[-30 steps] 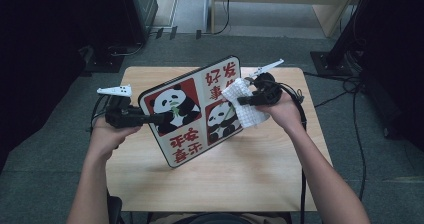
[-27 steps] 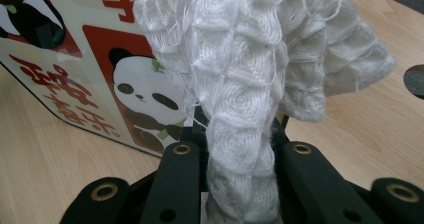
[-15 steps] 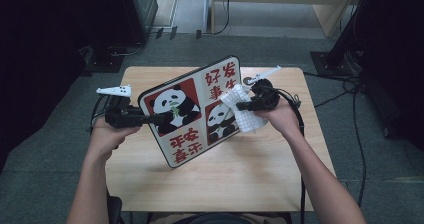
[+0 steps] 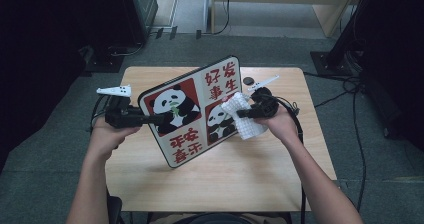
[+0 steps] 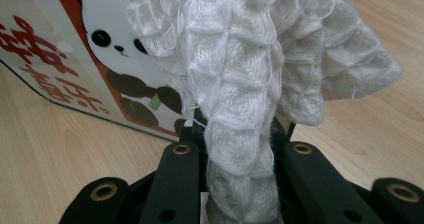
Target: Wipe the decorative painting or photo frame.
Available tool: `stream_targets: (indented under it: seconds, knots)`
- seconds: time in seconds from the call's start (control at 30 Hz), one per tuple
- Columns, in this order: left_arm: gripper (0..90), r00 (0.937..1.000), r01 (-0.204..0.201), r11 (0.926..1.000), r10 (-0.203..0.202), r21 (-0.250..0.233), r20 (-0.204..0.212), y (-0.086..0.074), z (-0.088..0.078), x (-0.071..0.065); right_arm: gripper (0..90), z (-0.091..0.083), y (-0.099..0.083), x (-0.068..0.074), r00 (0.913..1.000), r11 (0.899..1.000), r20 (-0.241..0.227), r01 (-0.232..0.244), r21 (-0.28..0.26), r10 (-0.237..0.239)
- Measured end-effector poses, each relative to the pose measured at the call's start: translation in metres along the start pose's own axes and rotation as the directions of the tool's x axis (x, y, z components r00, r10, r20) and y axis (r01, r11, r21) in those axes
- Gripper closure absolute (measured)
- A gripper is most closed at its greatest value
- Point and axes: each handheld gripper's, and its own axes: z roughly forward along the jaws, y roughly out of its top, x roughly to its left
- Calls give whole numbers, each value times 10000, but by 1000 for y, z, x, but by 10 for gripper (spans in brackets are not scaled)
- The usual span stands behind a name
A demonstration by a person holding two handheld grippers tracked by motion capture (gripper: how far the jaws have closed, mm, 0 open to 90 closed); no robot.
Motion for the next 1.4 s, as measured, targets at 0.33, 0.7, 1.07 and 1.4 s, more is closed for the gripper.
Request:
stream_targets:
  seconds: [0.33,0.7,1.07,1.4]
  knots:
    - [773,10000,-36,10000,36,0,26,0,0,0,771,13,-11,-2,9999,9996,-44,-161,227,162]
    - [773,10000,-82,10000,82,3,34,0,0,-1,770,25,-23,-5,9990,9982,-59,-439,417,442]
    - [772,9998,-187,9998,187,10,36,-1,0,-1,770,43,-42,-9,9958,9959,-349,-837,347,849]
    - [767,9998,-146,9999,147,-64,127,-2,0,0,769,59,-54,-6,9928,9911,-376,-1109,733,1139]
